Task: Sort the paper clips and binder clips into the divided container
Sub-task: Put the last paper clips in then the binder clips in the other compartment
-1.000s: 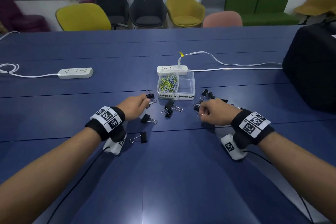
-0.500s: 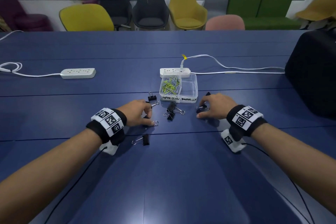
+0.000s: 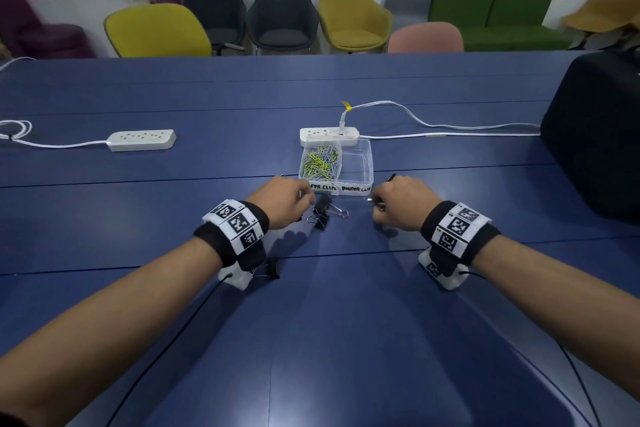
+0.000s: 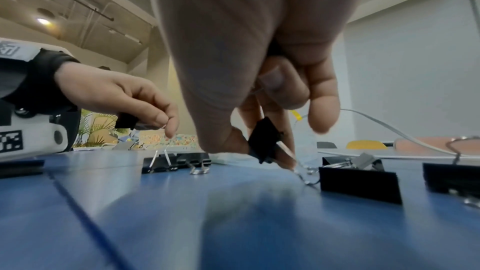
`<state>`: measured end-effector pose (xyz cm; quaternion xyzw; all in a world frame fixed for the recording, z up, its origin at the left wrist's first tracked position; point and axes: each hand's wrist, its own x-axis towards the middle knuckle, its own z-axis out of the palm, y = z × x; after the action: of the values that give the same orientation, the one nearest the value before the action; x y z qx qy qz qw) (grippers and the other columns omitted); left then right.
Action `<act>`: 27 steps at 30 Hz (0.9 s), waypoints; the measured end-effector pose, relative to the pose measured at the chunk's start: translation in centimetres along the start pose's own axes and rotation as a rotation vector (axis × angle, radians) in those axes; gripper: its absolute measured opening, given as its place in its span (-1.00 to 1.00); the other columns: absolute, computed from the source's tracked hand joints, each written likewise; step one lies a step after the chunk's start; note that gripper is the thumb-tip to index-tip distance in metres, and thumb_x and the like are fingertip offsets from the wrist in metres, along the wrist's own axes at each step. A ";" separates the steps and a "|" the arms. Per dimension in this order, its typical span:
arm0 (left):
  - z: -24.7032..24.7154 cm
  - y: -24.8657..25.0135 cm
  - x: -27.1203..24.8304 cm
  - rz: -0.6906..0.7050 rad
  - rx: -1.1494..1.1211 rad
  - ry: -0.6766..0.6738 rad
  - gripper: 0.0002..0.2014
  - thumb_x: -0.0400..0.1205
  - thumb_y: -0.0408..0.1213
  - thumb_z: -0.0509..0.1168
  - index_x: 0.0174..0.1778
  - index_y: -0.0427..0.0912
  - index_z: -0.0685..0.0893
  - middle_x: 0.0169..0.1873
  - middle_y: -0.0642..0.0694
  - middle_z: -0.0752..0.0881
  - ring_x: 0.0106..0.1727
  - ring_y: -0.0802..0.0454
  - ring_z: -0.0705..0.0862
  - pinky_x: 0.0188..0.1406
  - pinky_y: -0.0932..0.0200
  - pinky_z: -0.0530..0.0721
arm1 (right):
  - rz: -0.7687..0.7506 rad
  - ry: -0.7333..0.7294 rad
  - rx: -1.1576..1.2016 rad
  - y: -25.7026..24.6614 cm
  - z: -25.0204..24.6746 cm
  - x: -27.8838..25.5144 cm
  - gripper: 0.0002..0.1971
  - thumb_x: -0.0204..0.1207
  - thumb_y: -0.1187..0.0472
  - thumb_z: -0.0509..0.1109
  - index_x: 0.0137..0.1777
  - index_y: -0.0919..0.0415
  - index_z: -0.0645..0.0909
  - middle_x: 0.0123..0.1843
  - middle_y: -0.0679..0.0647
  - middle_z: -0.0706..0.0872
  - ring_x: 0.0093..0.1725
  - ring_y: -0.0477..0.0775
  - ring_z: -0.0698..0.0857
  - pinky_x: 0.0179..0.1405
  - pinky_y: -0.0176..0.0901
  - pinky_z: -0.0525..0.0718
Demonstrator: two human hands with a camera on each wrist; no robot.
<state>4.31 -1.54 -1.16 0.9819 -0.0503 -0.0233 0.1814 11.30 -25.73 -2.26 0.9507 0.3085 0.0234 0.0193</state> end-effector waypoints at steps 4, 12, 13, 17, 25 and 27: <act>0.2 0.8 0.9 -0.054 0.064 0.046 -0.72 0.51 0.18 0.38 -0.16 0.04 0.68 -0.45 0.13 0.56 -0.26 0.03 0.61 -0.14 0.09 0.68 | 0.118 0.056 0.261 1.0 -0.8 0.4 -0.76 0.39 0.03 0.32 -0.11 0.11 0.77 -0.22 0.09 0.81 -0.14 0.18 0.72 -0.16 -0.13 0.68; 1.3 1.4 1.7 -0.045 0.163 -0.081 -0.81 0.56 0.03 0.37 -0.22 0.01 0.68 -0.41 0.10 0.60 -0.13 -0.02 0.68 0.05 0.03 0.69 | 0.278 0.203 0.653 0.9 -3.2 5.6 -0.83 0.37 0.09 0.44 -0.25 0.15 0.81 -0.36 0.04 0.77 -0.32 -0.02 0.64 -0.24 -0.26 0.61; 1.2 1.3 1.7 -0.045 0.141 -0.100 -0.82 0.56 0.03 0.37 -0.24 0.03 0.66 -0.43 0.13 0.58 -0.16 0.00 0.66 0.09 0.03 0.68 | 0.295 0.181 0.663 0.9 -2.9 6.5 -0.81 0.38 0.09 0.44 -0.27 0.17 0.81 -0.36 0.04 0.78 -0.34 -0.06 0.64 -0.30 -0.28 0.60; -1.1 1.8 1.6 -0.042 0.024 -0.139 -0.82 0.56 0.03 0.38 -0.23 0.02 0.69 -0.43 0.16 0.57 -0.33 0.15 0.56 -0.31 0.23 0.53 | 0.285 0.013 0.579 0.7 -1.7 8.9 -0.75 0.39 0.03 0.44 -0.35 0.17 0.82 -0.38 0.06 0.79 -0.49 -0.13 0.56 -0.45 -0.27 0.53; -6.7 4.1 8.8 -0.151 -0.112 0.093 -0.82 0.56 0.02 0.37 -0.19 -0.01 0.69 -0.29 0.06 0.70 -0.22 0.11 0.63 -0.22 0.23 0.48 | 0.392 0.069 0.835 1.1 -1.8 10.0 -0.58 0.52 -0.16 0.38 -0.01 0.24 0.73 -0.20 0.09 0.81 -0.37 -0.01 0.67 -0.38 -0.20 0.61; -6.9 5.0 11.7 -0.218 -0.129 0.103 -0.80 0.55 0.01 0.39 -0.16 -0.06 0.72 -0.17 -0.02 0.76 -0.09 0.02 0.69 -0.16 0.17 0.58 | 0.458 -0.007 1.106 1.0 -2.2 10.2 -0.59 0.62 -0.06 0.28 0.14 0.33 0.62 -0.14 0.17 0.70 -0.41 0.07 0.67 -0.49 -0.15 0.64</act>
<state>15.91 -5.05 6.73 0.9677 0.0678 0.0041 0.2429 19.99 -20.49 0.29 0.8621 0.0621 -0.1404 -0.4829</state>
